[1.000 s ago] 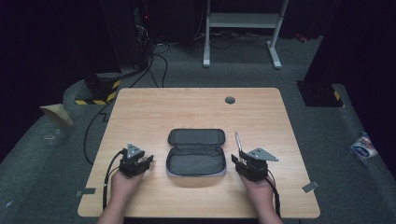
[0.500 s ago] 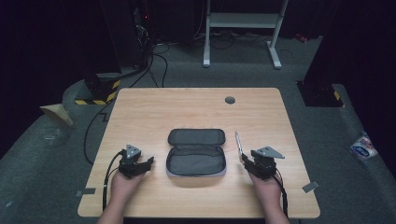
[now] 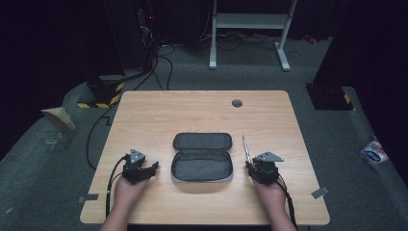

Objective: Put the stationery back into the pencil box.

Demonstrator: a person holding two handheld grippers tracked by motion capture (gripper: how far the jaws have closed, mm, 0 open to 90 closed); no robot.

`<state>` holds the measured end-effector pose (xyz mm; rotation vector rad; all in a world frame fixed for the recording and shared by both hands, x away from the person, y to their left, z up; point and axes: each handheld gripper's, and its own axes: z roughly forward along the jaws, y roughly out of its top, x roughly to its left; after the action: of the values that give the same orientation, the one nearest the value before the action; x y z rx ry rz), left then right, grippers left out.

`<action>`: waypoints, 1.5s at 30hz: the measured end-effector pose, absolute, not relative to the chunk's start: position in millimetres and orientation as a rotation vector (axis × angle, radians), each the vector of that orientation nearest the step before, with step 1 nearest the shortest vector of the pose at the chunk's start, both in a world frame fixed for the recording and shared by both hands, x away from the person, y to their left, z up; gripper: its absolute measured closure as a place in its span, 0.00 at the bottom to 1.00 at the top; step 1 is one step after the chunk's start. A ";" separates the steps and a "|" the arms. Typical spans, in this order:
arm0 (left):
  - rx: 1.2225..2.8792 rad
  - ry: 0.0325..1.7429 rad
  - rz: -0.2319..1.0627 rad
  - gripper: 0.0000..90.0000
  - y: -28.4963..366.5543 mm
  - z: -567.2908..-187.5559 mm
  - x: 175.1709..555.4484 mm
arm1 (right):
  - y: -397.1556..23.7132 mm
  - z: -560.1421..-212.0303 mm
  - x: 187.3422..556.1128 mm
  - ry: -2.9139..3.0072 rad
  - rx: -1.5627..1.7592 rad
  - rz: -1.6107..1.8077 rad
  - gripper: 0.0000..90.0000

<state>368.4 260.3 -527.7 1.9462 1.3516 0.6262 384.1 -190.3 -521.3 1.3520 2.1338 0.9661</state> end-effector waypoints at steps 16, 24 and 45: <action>1.944 1.350 0.626 0.40 259.8 -528.0 368.1 | -195.6 -520.1 367.5 2.160 1.340 0.915 0.82; 1.946 1.349 0.622 0.40 259.5 -527.9 368.1 | -203.8 -518.9 341.5 2.193 1.328 0.924 0.81; 1.949 1.348 0.622 0.40 258.8 -527.9 367.0 | -197.9 -516.9 343.8 2.196 1.316 0.870 0.82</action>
<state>367.0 258.8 -527.9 1.9487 1.3478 0.6220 343.8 -197.9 -516.9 1.3157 2.1961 0.8699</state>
